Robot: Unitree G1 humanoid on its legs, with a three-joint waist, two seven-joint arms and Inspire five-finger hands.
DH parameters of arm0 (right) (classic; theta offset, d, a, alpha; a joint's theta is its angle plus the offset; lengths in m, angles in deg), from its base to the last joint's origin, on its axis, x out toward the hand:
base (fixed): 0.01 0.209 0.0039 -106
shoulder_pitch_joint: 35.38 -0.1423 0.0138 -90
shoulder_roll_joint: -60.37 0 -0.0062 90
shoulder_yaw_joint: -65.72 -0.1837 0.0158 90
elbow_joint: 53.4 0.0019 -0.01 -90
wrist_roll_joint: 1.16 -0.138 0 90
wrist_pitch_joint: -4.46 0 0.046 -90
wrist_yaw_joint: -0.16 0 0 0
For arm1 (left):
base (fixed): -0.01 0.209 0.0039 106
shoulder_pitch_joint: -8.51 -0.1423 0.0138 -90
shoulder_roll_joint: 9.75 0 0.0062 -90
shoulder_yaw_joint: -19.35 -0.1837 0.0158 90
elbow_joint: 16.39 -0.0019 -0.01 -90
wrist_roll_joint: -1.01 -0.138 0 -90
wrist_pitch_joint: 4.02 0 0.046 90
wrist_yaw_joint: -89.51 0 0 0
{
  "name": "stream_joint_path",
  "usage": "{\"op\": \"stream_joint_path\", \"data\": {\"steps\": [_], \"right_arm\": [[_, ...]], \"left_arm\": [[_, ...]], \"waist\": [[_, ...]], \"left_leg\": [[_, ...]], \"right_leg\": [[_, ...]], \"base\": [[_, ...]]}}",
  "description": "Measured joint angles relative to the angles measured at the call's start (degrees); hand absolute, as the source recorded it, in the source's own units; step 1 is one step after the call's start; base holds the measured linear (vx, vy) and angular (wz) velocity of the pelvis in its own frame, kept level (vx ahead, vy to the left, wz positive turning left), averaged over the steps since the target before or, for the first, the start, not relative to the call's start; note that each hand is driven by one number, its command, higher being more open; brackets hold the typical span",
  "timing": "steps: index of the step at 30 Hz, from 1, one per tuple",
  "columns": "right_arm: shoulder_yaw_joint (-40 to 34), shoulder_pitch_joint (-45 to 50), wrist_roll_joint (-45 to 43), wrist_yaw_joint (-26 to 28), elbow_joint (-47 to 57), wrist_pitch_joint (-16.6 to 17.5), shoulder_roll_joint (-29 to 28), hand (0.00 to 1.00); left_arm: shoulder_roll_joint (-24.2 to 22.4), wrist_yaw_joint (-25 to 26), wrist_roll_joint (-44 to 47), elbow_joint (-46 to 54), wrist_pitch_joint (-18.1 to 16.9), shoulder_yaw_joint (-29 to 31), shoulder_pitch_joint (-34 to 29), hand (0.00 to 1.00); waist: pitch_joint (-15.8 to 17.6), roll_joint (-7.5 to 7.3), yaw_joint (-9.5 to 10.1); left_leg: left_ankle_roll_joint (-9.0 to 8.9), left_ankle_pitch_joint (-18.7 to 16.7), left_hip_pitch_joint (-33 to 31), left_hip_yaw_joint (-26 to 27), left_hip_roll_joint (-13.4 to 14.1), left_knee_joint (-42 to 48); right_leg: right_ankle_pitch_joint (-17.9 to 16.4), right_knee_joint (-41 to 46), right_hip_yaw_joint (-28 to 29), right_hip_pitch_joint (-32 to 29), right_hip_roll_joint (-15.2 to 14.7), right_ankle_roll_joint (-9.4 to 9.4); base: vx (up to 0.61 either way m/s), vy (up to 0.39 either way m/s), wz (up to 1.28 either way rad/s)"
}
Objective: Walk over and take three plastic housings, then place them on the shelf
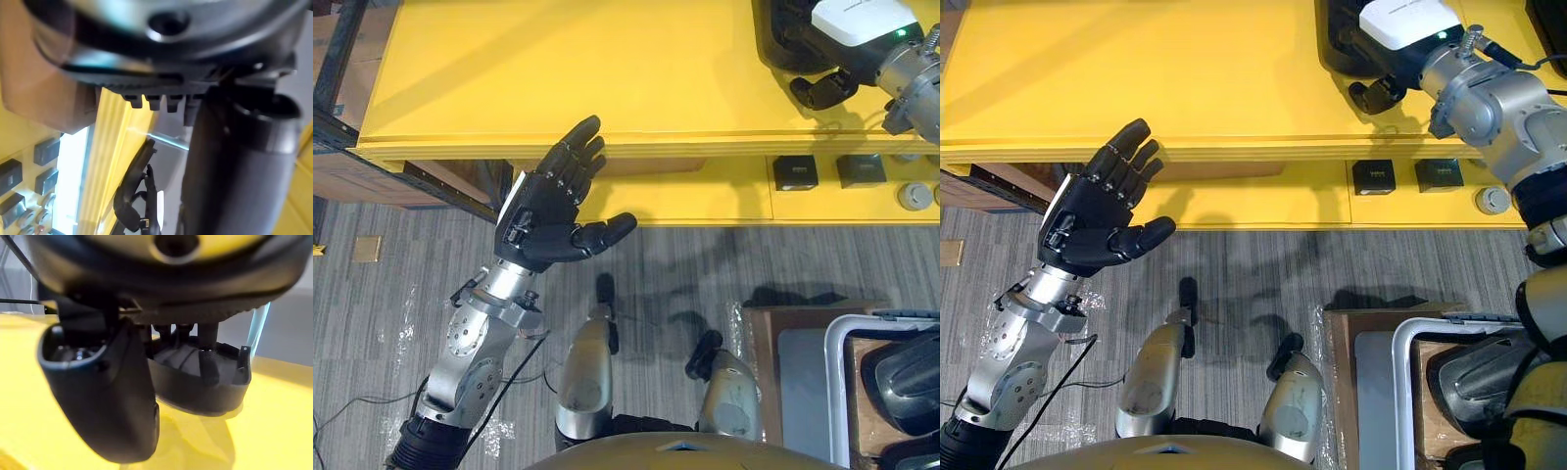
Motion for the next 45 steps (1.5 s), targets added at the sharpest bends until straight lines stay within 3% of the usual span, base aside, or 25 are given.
{"op": "stream_joint_path", "data": {"steps": [8, 15, 21, 27, 29, 33, 38, 45], "right_arm": [[-1.93, 4.31, 1.13, 0.47, 3.71, 3.73, 3.83, 1.0], [-9.59, 8.17, 1.18, 0.12, 7.36, 4.88, 4.23, 1.0], [-15.3, 15.54, 3.39, -3.61, 11.43, 4.75, 4.22, 1.0], [-24.73, 20.59, 3.25, -5.11, 13.47, 4.26, 4.2, 1.0], [-27.09, 22.92, 0.83, -4.17, 13.93, 2.49, 3.92, 1.0], [-32.57, 26.73, -8.86, 5.66, 15.97, -5.22, 0.74, 1.0], [-31.13, 28.37, -11.65, 14.54, 15.35, -12.4, -3.75, 1.0], [-21.43, 19.24, -13.02, 16.72, 8.31, -13.98, -6.41, 1.0]], "left_arm": [[-0.16, -0.73, -0.2, 0.01, -0.16, 1.56, -2.01, 1.0], [-0.44, -2.49, -0.24, 0.01, -0.14, 2.13, -2.46, 1.0], [-1.67, -2.78, -0.35, -0.01, 0.04, 1.85, -5.77, 1.0], [-2.46, -3.82, -0.37, -0.01, 0.24, 1.65, -6.58, 1.0], [-2.8, -3.88, -0.36, -0.01, 0.45, 1.17, -6.59, 1.0], [-4.27, -3.93, -0.38, -0.01, 3.01, 0.3, -6.58, 1.0], [-6.01, -3.79, -1.12, -0.01, 5.43, -2.93, -6.39, 1.0], [-6.57, -3.79, -2.77, -0.01, 5.45, -4.36, -5.92, 1.0]], "waist": [[-0.03, -0.04, -0.28], [-0.8, -0.68, -0.4], [-6.5, -2.45, -1.11], [-11.06, -2.63, -2.16], [-12.8, -2.63, -2.76], [-13.99, -2.08, -3.82], [-15.47, -0.83, -4.7], [-15.41, -0.01, -4.01]], "left_leg": [[-0.2, 0.82, 3.16, 0.33, 0.01, -2.78], [0.11, 1.27, 6.63, 1.2, -0.1, -5.02], [0.04, 1.51, 9.76, 1.99, -0.72, -8.86], [0.17, 1.87, 12.06, 3.02, -1.42, -11.47], [0.13, 1.83, 12.13, 3.03, -1.43, -11.51], [0.09, 1.81, 13.16, 3.45, -1.19, -11.6], [-0.34, 1.49, 13.87, 3.5, -1.0, -11.76], [-0.11, 2.62, 10.48, 2.19, -1.02, -11.6]], "right_leg": [[0.27, -1.81, -0.02, 2.51, 0.68, 0.37], [0.89, -3.65, -0.05, 5.59, 1.08, 1.3], [1.89, -8.02, -0.24, 8.53, 1.74, 2.35], [3.49, -12.44, -0.22, 11.12, 2.13, 3.15], [3.97, -13.75, -0.48, 11.8, 2.43, 3.23], [4.19, -14.05, -0.14, 12.61, 2.67, 3.07], [4.26, -13.97, -0.13, 13.19, 2.76, 2.95], [4.78, -13.69, -1.09, 10.5, 2.78, 2.42]], "base": [[0.0, 0.0, 0.0], [0.05, -0.027, -0.03], [0.08, -0.026, -0.03], [0.07, -0.02, -0.05], [0.03, -0.031, 0.01], [-0.02, -0.026, -0.05], [-0.05, -0.017, -0.03], [-0.07, 0.002, 0.09]]}}
